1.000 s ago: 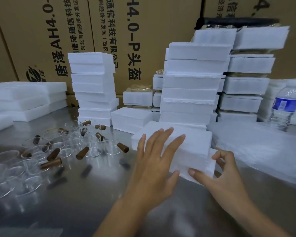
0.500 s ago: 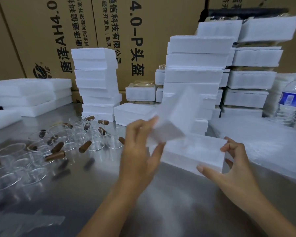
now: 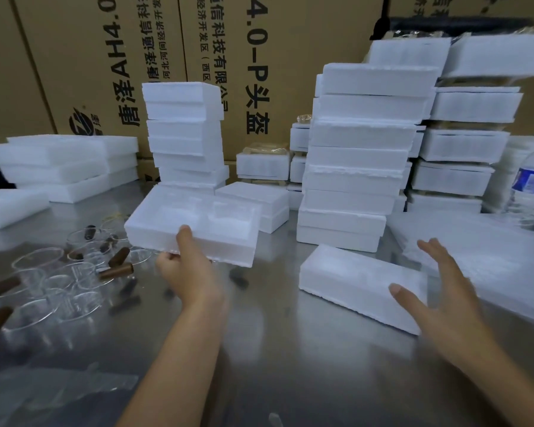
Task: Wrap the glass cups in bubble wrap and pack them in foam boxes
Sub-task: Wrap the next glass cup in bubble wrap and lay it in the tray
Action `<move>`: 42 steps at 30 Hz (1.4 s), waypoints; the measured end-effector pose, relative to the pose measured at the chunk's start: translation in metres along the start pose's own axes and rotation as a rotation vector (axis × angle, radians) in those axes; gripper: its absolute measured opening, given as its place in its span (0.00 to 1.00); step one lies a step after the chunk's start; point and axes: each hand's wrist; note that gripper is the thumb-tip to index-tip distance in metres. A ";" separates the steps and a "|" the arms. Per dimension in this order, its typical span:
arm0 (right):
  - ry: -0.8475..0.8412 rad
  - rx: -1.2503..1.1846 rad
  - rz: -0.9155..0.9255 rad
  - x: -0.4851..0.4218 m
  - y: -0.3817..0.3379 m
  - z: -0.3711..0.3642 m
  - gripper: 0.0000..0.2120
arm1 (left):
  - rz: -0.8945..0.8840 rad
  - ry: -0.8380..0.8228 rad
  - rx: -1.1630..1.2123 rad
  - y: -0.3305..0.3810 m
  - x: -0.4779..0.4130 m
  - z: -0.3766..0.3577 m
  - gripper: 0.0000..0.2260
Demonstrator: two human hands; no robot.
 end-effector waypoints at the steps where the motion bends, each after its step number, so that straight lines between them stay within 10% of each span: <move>1: 0.047 0.081 0.100 0.001 -0.007 -0.003 0.31 | 0.012 0.006 0.004 0.000 -0.001 0.000 0.14; 8: -0.218 0.107 0.487 -0.002 -0.080 -0.073 0.19 | 0.027 0.117 0.022 0.004 -0.003 0.002 0.17; 14: -0.416 -0.146 0.099 -0.030 -0.115 -0.162 0.28 | 0.007 0.196 0.076 0.008 -0.010 0.003 0.17; 19: -0.474 -0.151 -0.100 -0.054 -0.121 -0.204 0.15 | 0.002 0.202 0.067 0.008 -0.008 0.002 0.16; 30: -0.314 -0.191 -0.219 -0.069 -0.121 -0.186 0.20 | -0.032 0.189 0.035 0.005 -0.004 -0.001 0.12; 42: 0.251 -0.428 -0.242 -0.067 -0.079 -0.075 0.15 | -0.045 -0.084 -0.167 -0.008 0.002 -0.003 0.16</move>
Point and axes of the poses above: each hand's wrist, its own x-axis away from the middle knuckle, its own z-axis out of the back of the hand, y = z × x, and after that the axes turned 1 degree about -y, right-handed
